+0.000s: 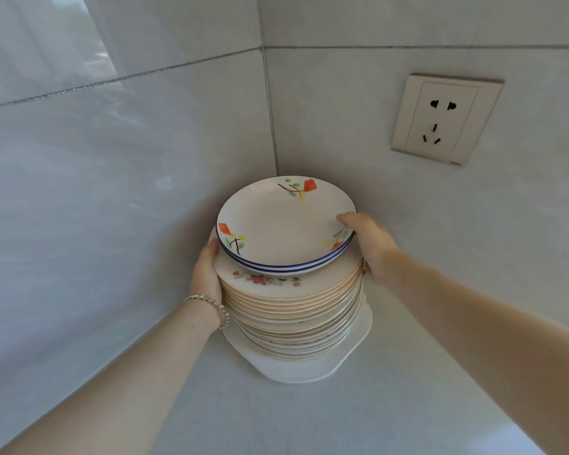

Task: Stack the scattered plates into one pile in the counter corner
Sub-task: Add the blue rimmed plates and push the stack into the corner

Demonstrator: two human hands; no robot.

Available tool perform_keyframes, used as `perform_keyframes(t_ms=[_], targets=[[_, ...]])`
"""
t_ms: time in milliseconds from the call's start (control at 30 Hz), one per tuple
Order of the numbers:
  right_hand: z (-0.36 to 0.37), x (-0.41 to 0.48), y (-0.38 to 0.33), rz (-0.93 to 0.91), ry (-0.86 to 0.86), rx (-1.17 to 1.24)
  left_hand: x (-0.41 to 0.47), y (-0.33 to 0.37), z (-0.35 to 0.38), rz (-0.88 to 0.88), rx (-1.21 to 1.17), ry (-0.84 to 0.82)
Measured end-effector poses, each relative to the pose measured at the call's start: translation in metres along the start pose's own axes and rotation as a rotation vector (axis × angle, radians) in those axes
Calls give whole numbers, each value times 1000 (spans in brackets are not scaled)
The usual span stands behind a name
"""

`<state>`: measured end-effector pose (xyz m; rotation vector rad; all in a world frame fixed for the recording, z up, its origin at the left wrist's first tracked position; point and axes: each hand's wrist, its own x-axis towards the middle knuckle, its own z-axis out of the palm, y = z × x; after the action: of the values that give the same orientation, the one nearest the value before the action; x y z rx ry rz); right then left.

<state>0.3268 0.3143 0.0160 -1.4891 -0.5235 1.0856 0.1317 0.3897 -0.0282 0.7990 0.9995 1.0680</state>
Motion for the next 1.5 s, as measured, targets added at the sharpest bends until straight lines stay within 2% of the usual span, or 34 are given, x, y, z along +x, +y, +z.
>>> perform_keyframes(t_ms=[167, 300, 433, 567, 733, 967, 1100, 1200, 1267, 1500], targets=[[-5, -2, 3, 19, -4, -7, -1, -6, -2, -39, 29, -8], [-4, -2, -2, -4, 14, -72, -2, -3, -6, -51, 156, 7], [3, -2, -8, -130, 62, -228, -3, 13, 1, 118, 306, 47], [5, -7, -8, -163, 43, -357, -12, 28, 11, -4, 271, 29], [5, -15, -4, -161, 31, -524, -10, 35, 11, 32, 464, 72], [6, -14, 2, -94, 47, -382, -11, 45, 23, 47, 674, 86], [4, -9, 2, -65, 38, -378, -12, 47, 22, -15, 675, 98], [-5, -10, 4, -22, 23, -243, -1, 47, 12, -115, 501, 182], [-9, -15, 12, 24, 81, -176, -1, 46, 8, -122, 466, 247], [-5, -32, 31, -58, 83, -343, -17, 33, 9, -131, 459, 206]])
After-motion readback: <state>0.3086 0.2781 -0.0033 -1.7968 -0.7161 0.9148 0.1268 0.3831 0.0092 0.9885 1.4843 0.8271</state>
